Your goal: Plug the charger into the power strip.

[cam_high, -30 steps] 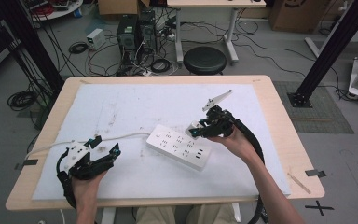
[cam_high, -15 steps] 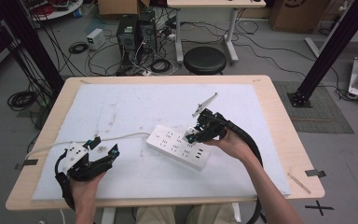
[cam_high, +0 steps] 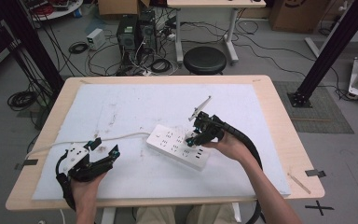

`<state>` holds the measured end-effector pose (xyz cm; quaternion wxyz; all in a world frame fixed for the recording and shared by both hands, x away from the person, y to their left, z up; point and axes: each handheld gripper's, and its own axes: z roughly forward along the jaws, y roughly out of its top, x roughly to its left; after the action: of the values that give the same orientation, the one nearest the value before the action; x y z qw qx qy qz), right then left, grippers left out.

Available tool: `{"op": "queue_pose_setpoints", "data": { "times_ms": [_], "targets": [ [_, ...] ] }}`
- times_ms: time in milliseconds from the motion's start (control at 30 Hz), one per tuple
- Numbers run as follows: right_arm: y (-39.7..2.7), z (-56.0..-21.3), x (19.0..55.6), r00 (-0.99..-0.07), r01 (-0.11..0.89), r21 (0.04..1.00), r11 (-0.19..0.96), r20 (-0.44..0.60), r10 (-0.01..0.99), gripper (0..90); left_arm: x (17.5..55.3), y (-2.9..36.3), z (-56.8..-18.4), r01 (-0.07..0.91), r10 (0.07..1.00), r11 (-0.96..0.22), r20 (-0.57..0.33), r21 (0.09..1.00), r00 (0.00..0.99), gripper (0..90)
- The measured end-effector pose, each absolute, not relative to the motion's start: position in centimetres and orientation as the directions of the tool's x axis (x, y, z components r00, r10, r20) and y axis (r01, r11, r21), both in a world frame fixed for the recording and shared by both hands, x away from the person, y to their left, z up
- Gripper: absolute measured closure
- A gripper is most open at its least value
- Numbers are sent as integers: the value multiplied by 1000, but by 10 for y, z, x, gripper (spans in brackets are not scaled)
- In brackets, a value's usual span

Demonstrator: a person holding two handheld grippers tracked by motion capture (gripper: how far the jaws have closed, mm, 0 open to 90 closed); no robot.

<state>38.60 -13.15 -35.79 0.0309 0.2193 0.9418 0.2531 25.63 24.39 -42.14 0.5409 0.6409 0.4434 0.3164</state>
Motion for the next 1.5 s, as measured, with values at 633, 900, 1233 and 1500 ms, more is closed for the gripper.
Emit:
{"op": "queue_pose_setpoints", "data": {
  "times_ms": [633,900,1233,1500],
  "targets": [
    [-123,-364,393,-887,439,411,799,60,457,632,256,243,-423,231,911,-20,-78,973,404,278],
    [-115,-362,396,-903,410,371,833,35,429,633,254,243,-423,233,912,-21,-77,972,403,281],
    [-121,-372,395,-889,440,391,809,60,455,637,253,243,-422,236,911,-20,-80,971,405,290],
    [-114,-370,396,-900,419,341,841,35,434,638,253,237,-424,240,905,-39,-68,970,419,291]
  ]
}}
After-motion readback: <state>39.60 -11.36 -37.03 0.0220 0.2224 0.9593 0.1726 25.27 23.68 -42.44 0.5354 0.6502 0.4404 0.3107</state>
